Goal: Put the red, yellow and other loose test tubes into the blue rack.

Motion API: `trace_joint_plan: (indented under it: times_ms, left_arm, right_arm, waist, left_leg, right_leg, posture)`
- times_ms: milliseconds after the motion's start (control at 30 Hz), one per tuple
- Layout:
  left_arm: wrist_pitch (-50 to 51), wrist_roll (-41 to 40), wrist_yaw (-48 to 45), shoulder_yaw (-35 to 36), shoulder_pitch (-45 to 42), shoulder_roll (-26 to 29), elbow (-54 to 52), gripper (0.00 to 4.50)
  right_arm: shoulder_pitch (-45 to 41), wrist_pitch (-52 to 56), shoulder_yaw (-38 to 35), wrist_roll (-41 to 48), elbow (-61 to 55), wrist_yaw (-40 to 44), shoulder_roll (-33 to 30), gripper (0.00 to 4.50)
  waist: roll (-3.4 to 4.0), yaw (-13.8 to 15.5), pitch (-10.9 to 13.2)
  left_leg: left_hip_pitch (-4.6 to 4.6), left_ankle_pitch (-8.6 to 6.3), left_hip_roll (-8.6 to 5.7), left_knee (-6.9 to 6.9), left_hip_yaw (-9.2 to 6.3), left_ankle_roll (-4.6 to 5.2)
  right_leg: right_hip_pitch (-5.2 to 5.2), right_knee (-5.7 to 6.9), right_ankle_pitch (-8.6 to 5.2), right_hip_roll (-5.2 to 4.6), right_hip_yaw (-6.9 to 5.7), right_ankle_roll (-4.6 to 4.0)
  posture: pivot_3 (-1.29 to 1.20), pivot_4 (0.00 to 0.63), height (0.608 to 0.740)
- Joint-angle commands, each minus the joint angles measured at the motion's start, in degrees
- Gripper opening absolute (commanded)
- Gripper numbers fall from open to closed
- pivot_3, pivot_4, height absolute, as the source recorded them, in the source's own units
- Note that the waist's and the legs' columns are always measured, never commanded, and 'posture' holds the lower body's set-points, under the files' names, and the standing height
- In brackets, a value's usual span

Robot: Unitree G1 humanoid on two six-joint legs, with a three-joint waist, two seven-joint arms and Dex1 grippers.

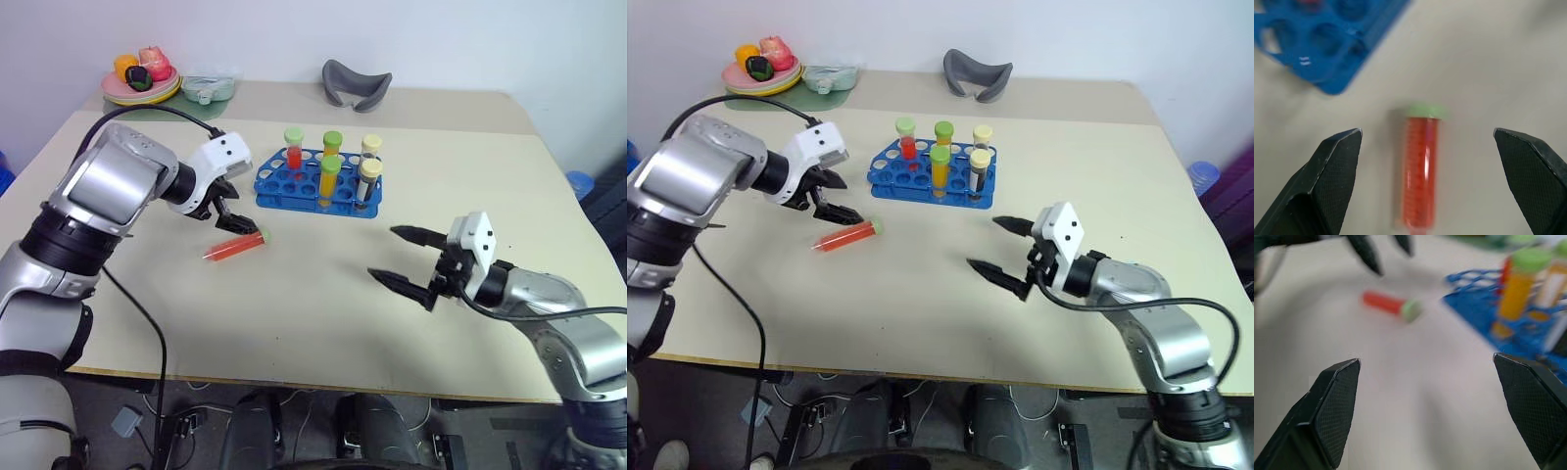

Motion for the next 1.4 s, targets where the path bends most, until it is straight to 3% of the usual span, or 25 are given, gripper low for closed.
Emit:
trace_joint_plan:
  times_ms: [33, 433, 667, 1033, 1200, 1400]
  left_arm:
    - [-6.30, 6.22, -3.71, -4.52, -2.40, -0.44, 4.63, 4.40]
    - [-17.95, 18.02, -10.23, -8.90, -2.46, -5.99, 16.13, 4.40]
    - [-15.62, 21.84, -11.38, -8.96, -1.62, -9.00, 18.04, 4.40]
    - [-12.54, 26.42, -11.77, -8.92, 1.27, -9.34, 16.63, 4.40]
    - [-14.45, 29.52, -7.64, -8.91, 2.05, -9.74, 18.31, 4.40]
    - [-9.96, 30.01, -6.59, -7.68, 1.76, -11.89, 18.71, 4.40]
  right_arm:
    - [2.34, 0.12, -3.17, 1.95, -3.75, 2.92, -2.88, 4.45]
    - [6.71, -1.13, -4.86, 0.53, -5.83, 0.54, -1.64, 4.45]
    - [6.02, -1.14, -3.94, 0.26, -5.75, -0.35, -1.00, 4.45]
    - [4.41, -1.20, -2.03, -0.28, -5.28, -1.34, -0.20, 4.45]
    - [3.99, -1.09, -1.39, -0.31, -5.32, -1.60, 0.15, 4.45]
    - [4.03, -1.05, -1.16, -0.30, -5.58, -1.99, 0.45, 4.45]
  waist:
    - [0.01, 0.13, 0.00]
    - [-0.03, 0.58, 0.03]
    - [-0.03, 0.56, 0.03]
    - [-0.03, 0.38, 0.03]
    - [0.01, 0.37, 0.00]
    - [0.09, 0.69, -0.04]
  left_leg:
    - [0.01, 0.00, 0.00, -0.01, -0.01, 0.00]
    - [-0.02, 0.00, 0.01, 0.03, -0.04, 0.01]
    - [-0.02, -0.01, 0.00, 0.04, -0.07, 0.02]
    - [-0.01, -0.01, 0.01, 0.04, -0.10, 0.02]
    - [0.02, -0.01, 0.01, 0.04, -0.10, 0.02]
    - [0.08, -0.01, 0.01, 0.07, -0.11, 0.02]
  right_leg:
    - [0.00, 0.00, 0.00, 0.01, 0.00, 0.00]
    - [-0.02, 0.00, 0.00, -0.02, 0.00, 0.00]
    - [-0.02, 0.00, 0.00, -0.02, 0.00, 0.00]
    - [-0.01, 0.01, 0.00, -0.02, 0.00, 0.00]
    - [0.00, 0.02, 0.00, -0.02, 0.00, 0.00]
    - [0.07, 0.04, 0.00, -0.04, 0.01, 0.00]
  posture:
    - [0.00, 0.150, 0.689]
    - [0.00, 0.150, 0.689]
    - [0.00, 0.150, 0.689]
    - [0.00, 0.150, 0.689]
    - [0.00, 0.150, 0.689]
    - [0.00, 0.150, 0.689]
